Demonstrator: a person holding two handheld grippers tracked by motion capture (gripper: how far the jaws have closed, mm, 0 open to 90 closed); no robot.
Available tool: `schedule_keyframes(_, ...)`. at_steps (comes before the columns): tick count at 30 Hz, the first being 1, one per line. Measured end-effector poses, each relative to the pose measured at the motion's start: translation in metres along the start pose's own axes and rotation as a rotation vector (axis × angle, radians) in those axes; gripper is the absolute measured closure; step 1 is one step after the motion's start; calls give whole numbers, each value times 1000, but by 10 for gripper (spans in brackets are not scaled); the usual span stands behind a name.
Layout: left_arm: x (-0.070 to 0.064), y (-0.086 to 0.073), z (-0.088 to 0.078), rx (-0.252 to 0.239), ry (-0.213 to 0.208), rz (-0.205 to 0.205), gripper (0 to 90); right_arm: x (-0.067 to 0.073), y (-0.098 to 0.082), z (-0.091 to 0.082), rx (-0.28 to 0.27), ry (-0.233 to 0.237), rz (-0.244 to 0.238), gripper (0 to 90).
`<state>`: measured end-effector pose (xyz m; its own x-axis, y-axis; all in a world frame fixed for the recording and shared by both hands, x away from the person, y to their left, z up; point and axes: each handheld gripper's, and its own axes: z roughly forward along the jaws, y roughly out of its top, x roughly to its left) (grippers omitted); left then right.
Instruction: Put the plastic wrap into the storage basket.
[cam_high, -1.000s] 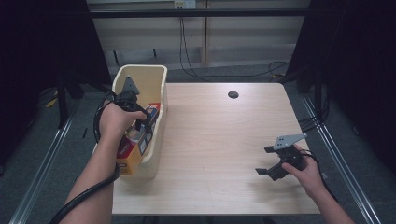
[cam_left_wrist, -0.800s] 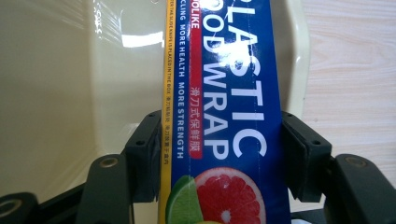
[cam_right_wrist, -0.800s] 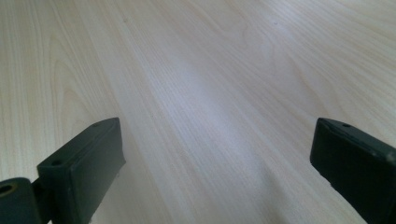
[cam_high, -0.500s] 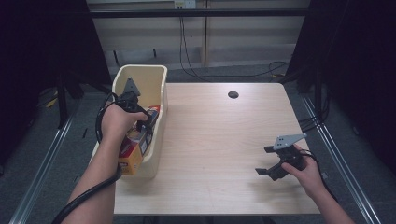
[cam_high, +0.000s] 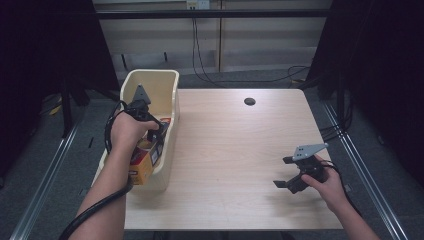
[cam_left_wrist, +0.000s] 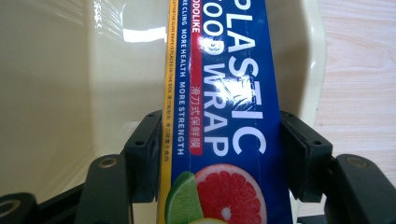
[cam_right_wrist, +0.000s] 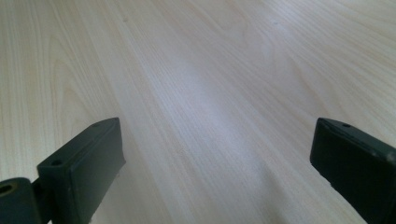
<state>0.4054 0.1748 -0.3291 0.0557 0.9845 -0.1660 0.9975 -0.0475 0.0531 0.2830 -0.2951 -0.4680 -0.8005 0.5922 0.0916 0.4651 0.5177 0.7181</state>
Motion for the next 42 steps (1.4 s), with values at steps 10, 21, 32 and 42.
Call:
schedule_keyframes(10, 2, 1, 3, -12, -17, -11, 388, 0, 0, 0, 1, -1, -1, 25)
schedule_keyframes(21, 3, 1, -2, -42, -34, -12, 378, 0, -1, -1, -1, -4, -6, 25)
schedule_keyframes(32, -1, 1, -14, -83, -55, 19, 274, 1, -1, -2, -3, -7, 0, 25)
schedule_keyframes(42, -1, 1, -25, -127, -73, 57, 161, 0, -1, -2, 1, -10, -1, 25)
